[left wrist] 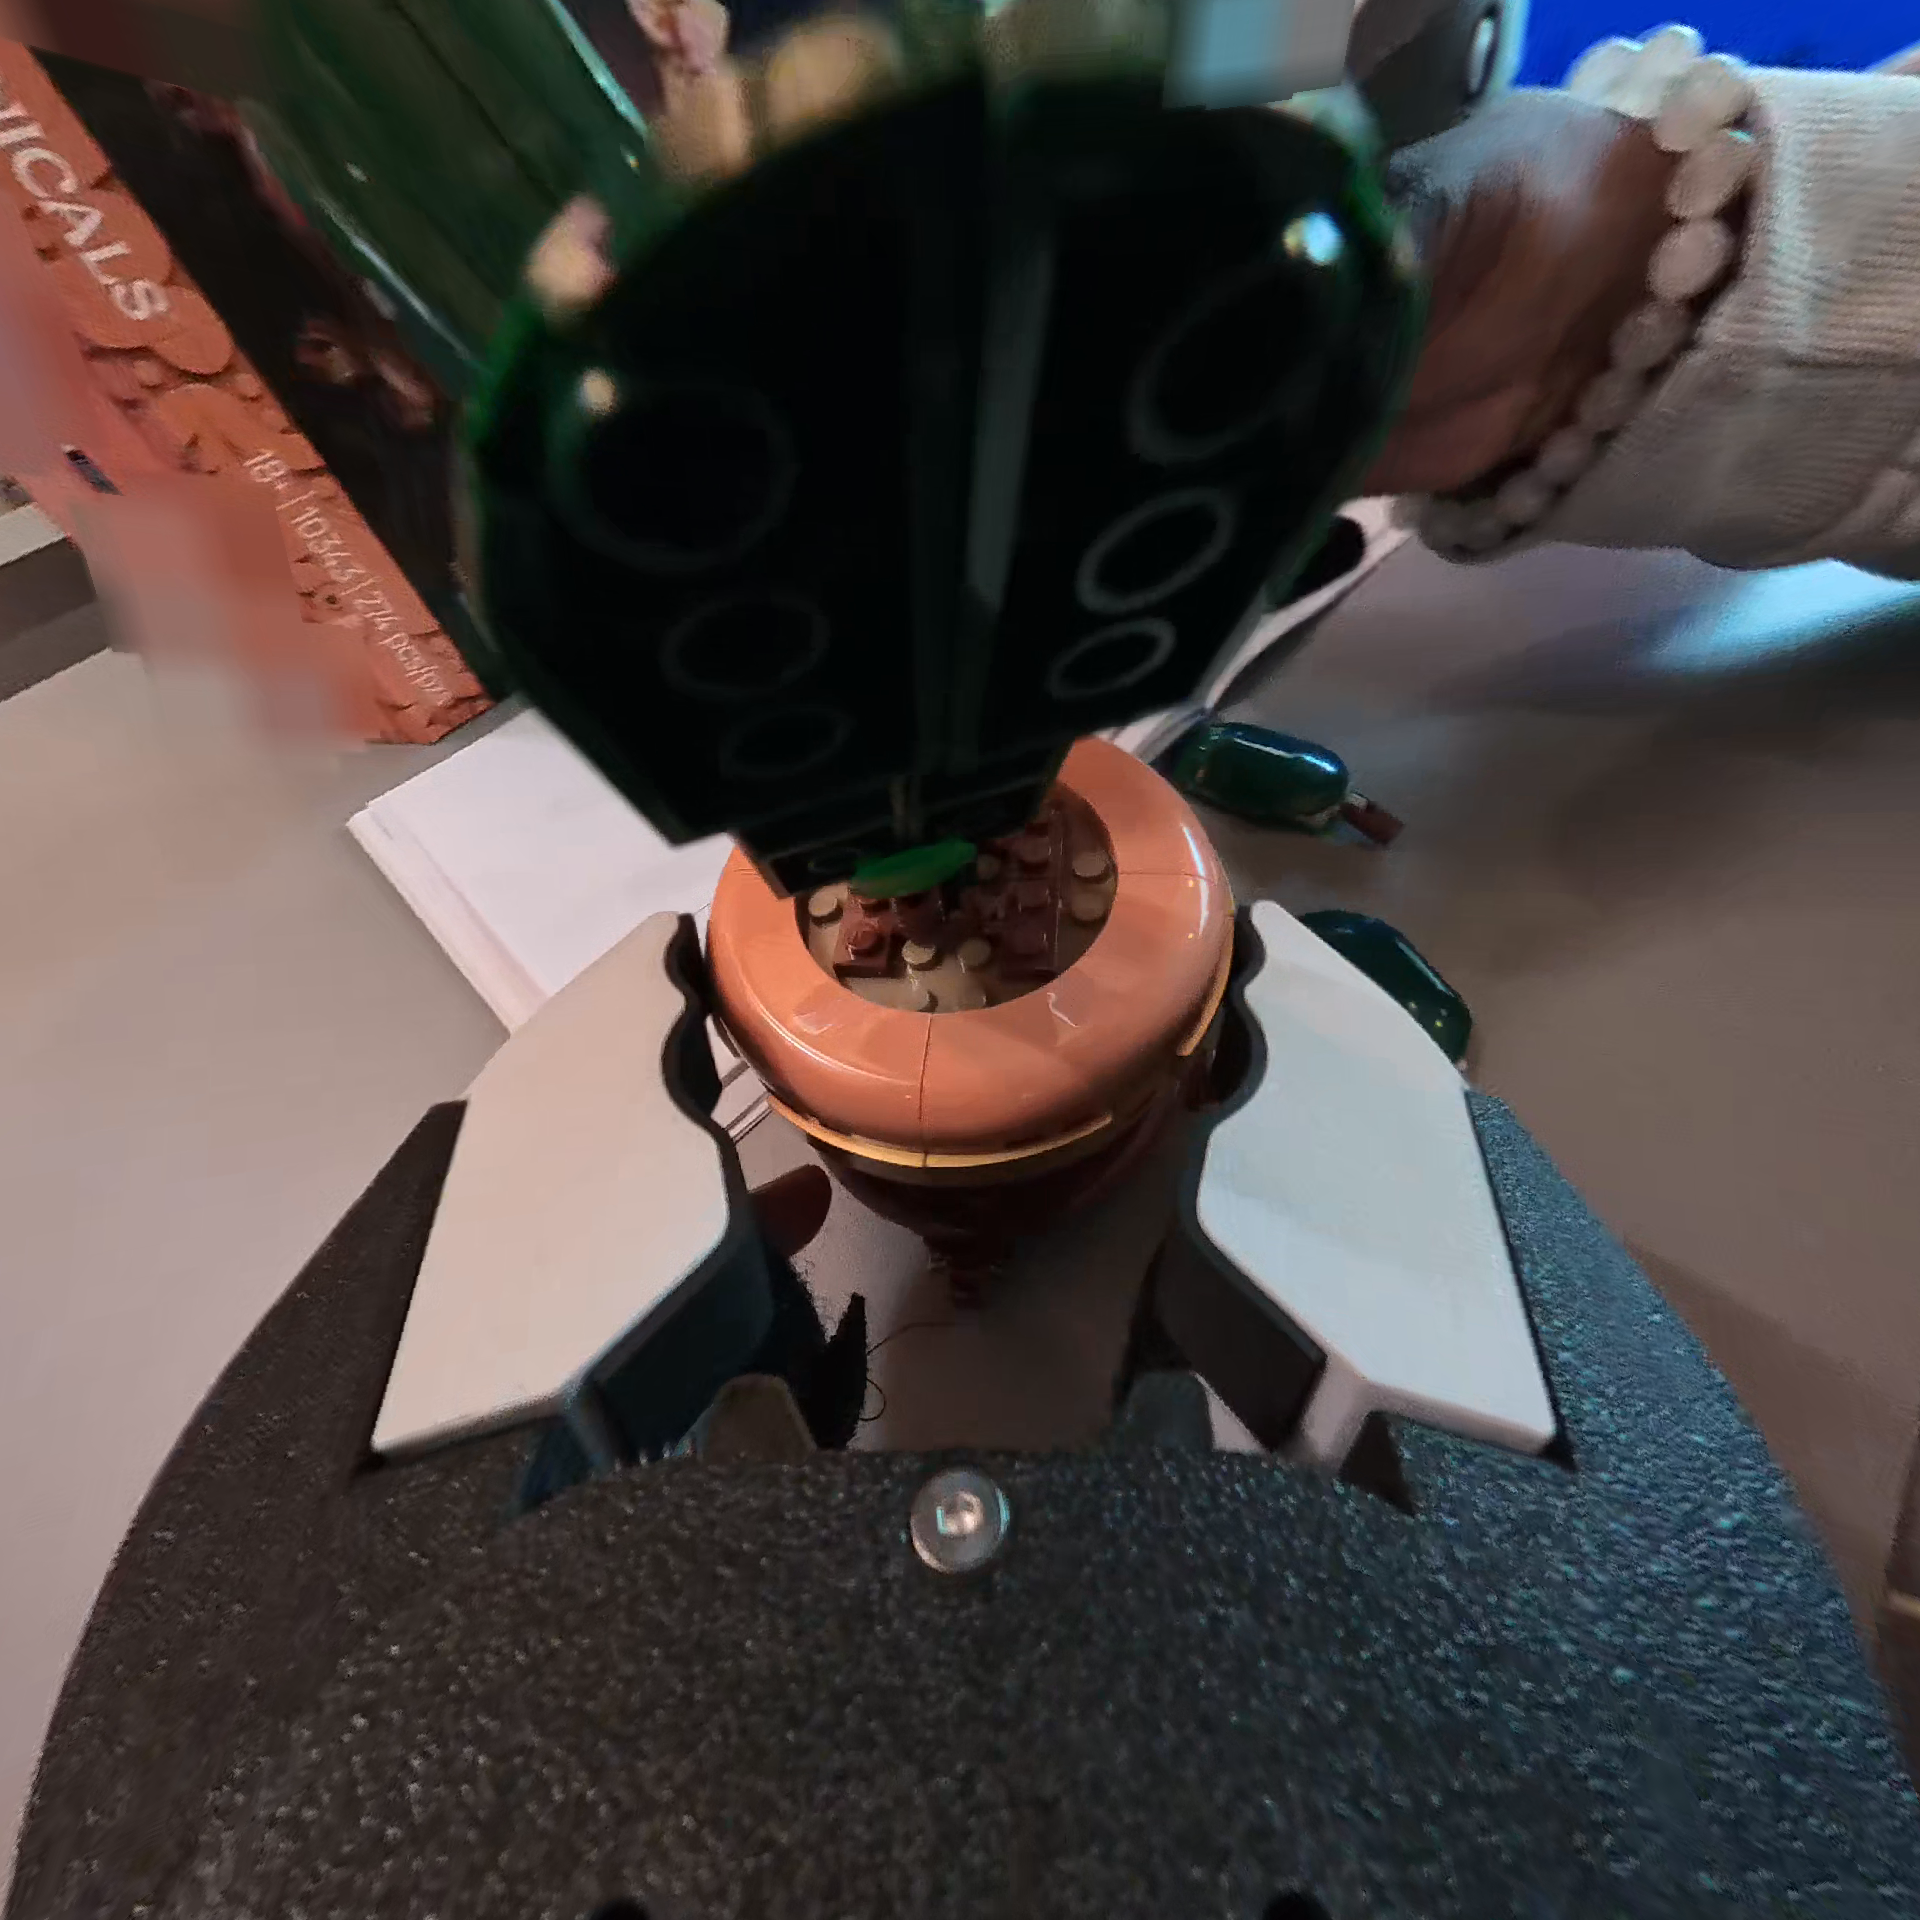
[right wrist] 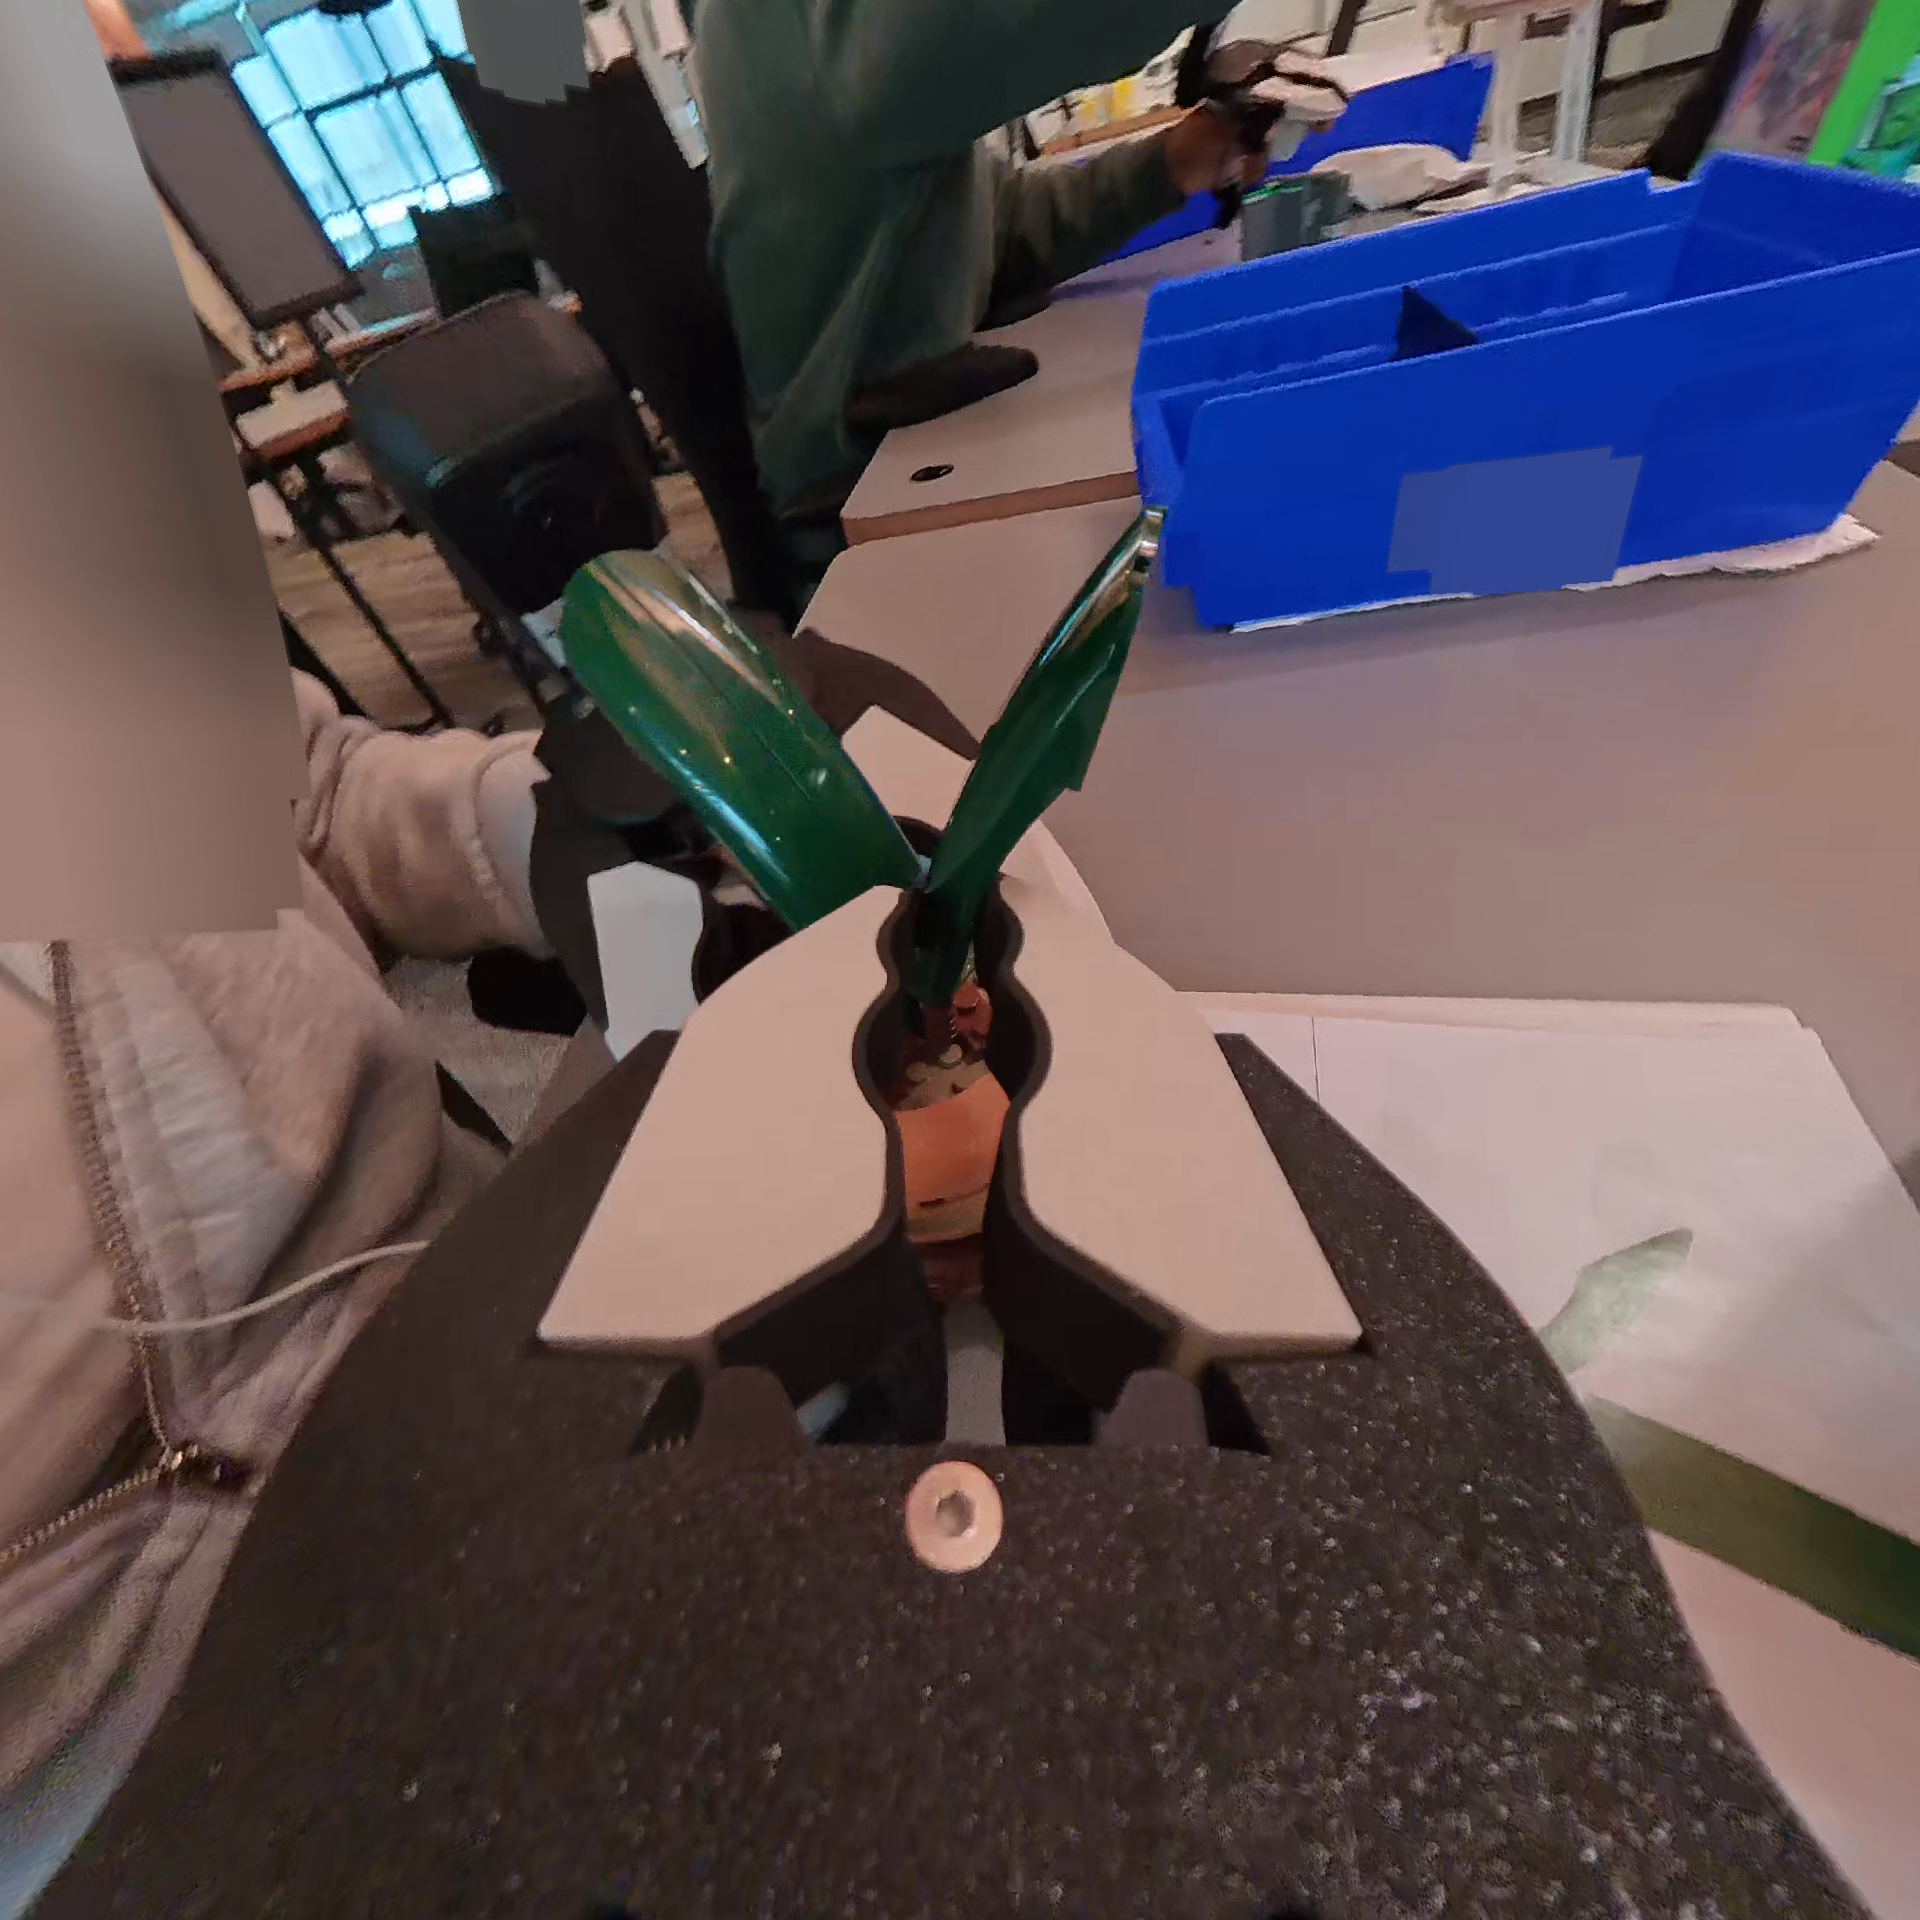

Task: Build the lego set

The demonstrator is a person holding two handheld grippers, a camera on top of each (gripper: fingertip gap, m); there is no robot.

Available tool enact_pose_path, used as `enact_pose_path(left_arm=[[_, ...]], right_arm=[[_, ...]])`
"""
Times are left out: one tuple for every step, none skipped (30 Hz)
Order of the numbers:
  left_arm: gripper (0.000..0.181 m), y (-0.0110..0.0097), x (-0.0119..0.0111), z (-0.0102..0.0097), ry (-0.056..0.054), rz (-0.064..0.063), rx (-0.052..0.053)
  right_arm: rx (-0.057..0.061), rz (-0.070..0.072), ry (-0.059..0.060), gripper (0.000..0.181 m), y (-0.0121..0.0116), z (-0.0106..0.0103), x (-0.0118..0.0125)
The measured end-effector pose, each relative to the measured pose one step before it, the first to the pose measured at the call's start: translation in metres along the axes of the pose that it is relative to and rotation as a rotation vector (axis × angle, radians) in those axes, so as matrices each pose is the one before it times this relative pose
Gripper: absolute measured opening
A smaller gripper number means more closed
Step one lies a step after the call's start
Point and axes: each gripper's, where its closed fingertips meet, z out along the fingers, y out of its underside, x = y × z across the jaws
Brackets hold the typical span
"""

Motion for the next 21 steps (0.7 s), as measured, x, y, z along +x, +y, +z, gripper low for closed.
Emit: enact_pose_path(left_arm=[[0.094, 0.0002, 0.00061, -0.00047, 0.0282, 0.0105, 0.0016], [0.094, 0.00015, 0.00057, -0.00049, 0.0277, 0.0117, 0.002], [0.094, 0.00021, 0.00074, -0.00048, 0.0272, 0.0111, 0.0012], [0.094, 0.00016, 0.00068, -0.00044, 0.0256, 0.0104, -0.0008], [0.094, 0.00022, 0.00057, -0.00031, 0.0229, 0.0109, -0.0012], [0.094, 0.0002, 0.00049, -0.00034, 0.0211, 0.0075, -0.0008], [0.094, 0.00015, 0.0002, -0.0003, 0.0193, 0.0052, -0.0002], [0.094, 0.00015, 0.00006, -0.00012, 0.0149, 0.0035, -0.0014], [0.094, 0.00017, 0.00001, -0.00006, 0.0079, 0.0042, -0.0041], [0.094, 0.00016, 0.00013, -0.00001, 0.0021, 0.0059, -0.0053], [0.094, 0.00012, 0.00006, -0.00002, 0.001, 0.0016, -0.0035], [0.094, 0.00002, -0.0001, 0.00003, 0.0016, -0.0032, 0.0003], [0.094, -0.00013, -0.00008, 0.00005, 0.0003, -0.002, 0.0037], [0.094, -0.0002, 0.00001, 0.0001, -0.0012, -0.001, 0.0049], [0.094, -0.00018, -0.00007, -0.00004, -0.0011, 0.0014, 0.0053], [0.094, -0.00014, 0.00019, 0.00001, 0.0, 0.0043, 0.0053], [0.095, -0.00022, 0.00011, -0.00003, 0.0017, 0.0046, 0.0044], [0.094, -0.00005, 0.0002, -0.00007, 0.0046, 0.0026, 0.0033], [0.094, -0.00012, 0.00058, 0.0, 0.0076, 0.0051, 0.0035], [0.094, -0.00006, 0.00052, -0.0001, 0.007, 0.0057, 0.0033], [0.095, -0.0001, 0.00044, -0.00001, 0.0045, 0.0022, 0.0022]], right_arm=[[-0.0119, -0.0206, -0.02, 0.01, 0.00006, 0.00034, -0.00027], [-0.0079, -0.0229, -0.0218, 0.011, -0.00001, 0.0002, -0.00048], [-0.0044, -0.0206, -0.0224, 0.01, 0.00002, 0.00009, -0.00052], [-0.0011, -0.0202, -0.0225, 0.011, -0.00012, 0.00011, -0.00069], [0.0036, -0.018, -0.0211, 0.01, -0.0005, -0.00005, -0.00066], [0.0136, -0.0224, -0.0159, 0.009, -0.00208, -0.00047, -0.00037], [-0.0058, -0.0189, -0.0118, 0.01, 0.00054, -0.00029, -0.00031], [-0.0036, -0.0046, -0.0048, 0.01, 0.00005, 0.00004, 0.00026], [-0.0023, 0.0045, -0.0044, 0.01, -0.00016, 0.00023, -0.00016], [-0.0007, 0.0034, -0.0027, 0.01, -0.00021, 0.00016, -0.00019], [0.0021, 0.0139, 0.0029, 0.01, -0.00006, 0.00016, 0.00027], [0.0055, 0.0101, 0.0046, 0.01, -0.00001, -0.00017, 0.00016], [0.0086, 0.0068, 0.0079, 0.01, 0.00004, -0.00034, 0.00034], [0.0101, 0.0123, 0.0075, 0.01, -0.00012, -0.00003, 0.00004], [0.0106, 0.0146, 0.0064, 0.01, -0.00034, 0.00008, -0.0001], [0.0108, 0.0073, 0.0053, 0.01, -0.00021, 0.00014, -0.00018], [0.0098, 0.005, 0.004, 0.01, -0.00006, -0.00001, -0.00026], [0.0074, 0.0008, 0.0002, 0.01, -0.00006, -0.00018, -0.00042], [0.0049, -0.0035, -0.0042, 0.01, 0.00014, -0.00033, -0.00062], [0.0031, 0.0013, -0.003, 0.01, 0.00003, -0.00018, -0.00022], [0.0023, 0.0036, -0.0033, 0.01, 0.00003, -0.0001, -0.00055]])
